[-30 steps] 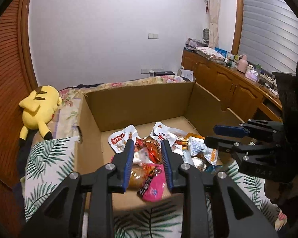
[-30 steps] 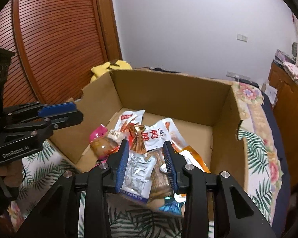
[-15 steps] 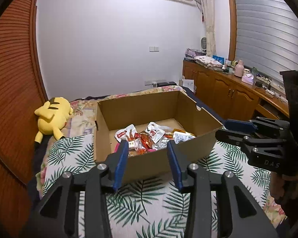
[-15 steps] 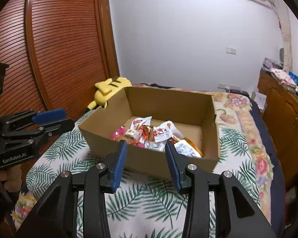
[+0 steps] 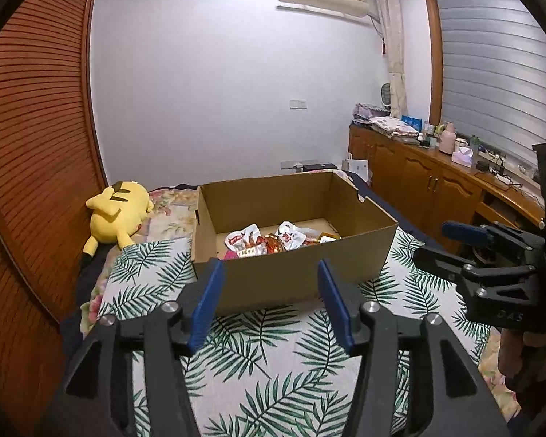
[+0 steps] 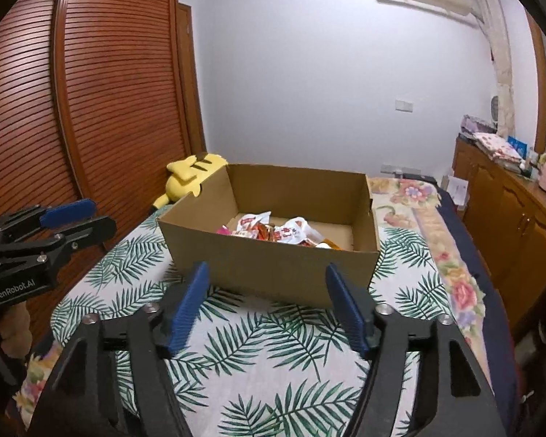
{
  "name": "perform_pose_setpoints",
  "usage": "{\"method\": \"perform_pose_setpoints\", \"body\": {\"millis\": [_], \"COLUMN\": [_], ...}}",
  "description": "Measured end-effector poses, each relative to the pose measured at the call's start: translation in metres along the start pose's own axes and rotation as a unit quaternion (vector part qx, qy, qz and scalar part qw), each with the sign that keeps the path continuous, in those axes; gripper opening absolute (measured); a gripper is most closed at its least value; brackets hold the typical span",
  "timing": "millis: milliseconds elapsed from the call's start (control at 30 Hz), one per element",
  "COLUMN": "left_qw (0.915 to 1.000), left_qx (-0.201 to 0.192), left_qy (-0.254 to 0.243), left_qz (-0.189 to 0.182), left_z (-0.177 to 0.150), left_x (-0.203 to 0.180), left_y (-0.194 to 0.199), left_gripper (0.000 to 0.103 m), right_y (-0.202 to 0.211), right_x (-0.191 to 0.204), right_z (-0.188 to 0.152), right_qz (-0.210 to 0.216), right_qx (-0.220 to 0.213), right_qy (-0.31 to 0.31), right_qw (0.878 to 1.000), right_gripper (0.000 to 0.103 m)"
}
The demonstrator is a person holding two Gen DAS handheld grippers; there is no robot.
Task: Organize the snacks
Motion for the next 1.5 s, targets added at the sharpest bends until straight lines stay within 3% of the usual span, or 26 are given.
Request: {"method": "perform_pose_setpoints", "body": {"millis": [67,167,267,333,500,1133,1500], "left_qw": [1.0,0.9999,0.9998,0.9996,0.9993,0.9978,0.9979], "left_qx": [-0.003,-0.012,-0.009,-0.012,-0.014,-0.045,-0.039], "left_qy": [0.004,0.01,0.009,0.007,0.006,0.016,0.023], "left_qz": [0.0,0.005,0.017,0.026,0.034,0.046,0.045], "left_z": [-0.003,-0.005,-0.008,-0.01,-0.016,-0.041,-0.056], "left_x": [0.0,0.002,0.001,0.0,-0.003,-0.016,-0.013], "left_y": [0.003,0.01,0.013,0.016,0.023,0.06,0.062], "left_gripper": [0.068,0.071,0.08,0.081,0.091,0.092,0.092], "right_y": [0.004,0.008,0.01,0.012,0.019,0.066,0.081], "right_x": [0.001,0.002,0.003,0.002,0.003,0.0,-0.001], "right_z": [-0.001,-0.004,-0.008,-0.009,-0.012,-0.037,-0.051], "right_qz": [-0.001,0.0,-0.005,-0.012,-0.019,-0.062,-0.078], "right_qx": [-0.007,-0.013,-0.014,-0.017,-0.025,-0.067,-0.076], "right_qy": [-0.003,-0.005,-0.004,-0.004,-0.01,-0.037,-0.045], "right_qw": [1.0,1.0,1.0,1.0,0.999,0.995,0.993], "right_gripper": [0.09,0.092,0.095,0.103,0.103,0.103,0.103]}}
Point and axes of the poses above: each gripper's, at about its wrist camera, not at the fingertips, and y roughly against the way its jaws point, x to its left, z to its top, the point moved 8 cm from there along -y, roughly the way its jaws point, and after that the axes turned 6 degrees about -y, right-handed, at the moved point
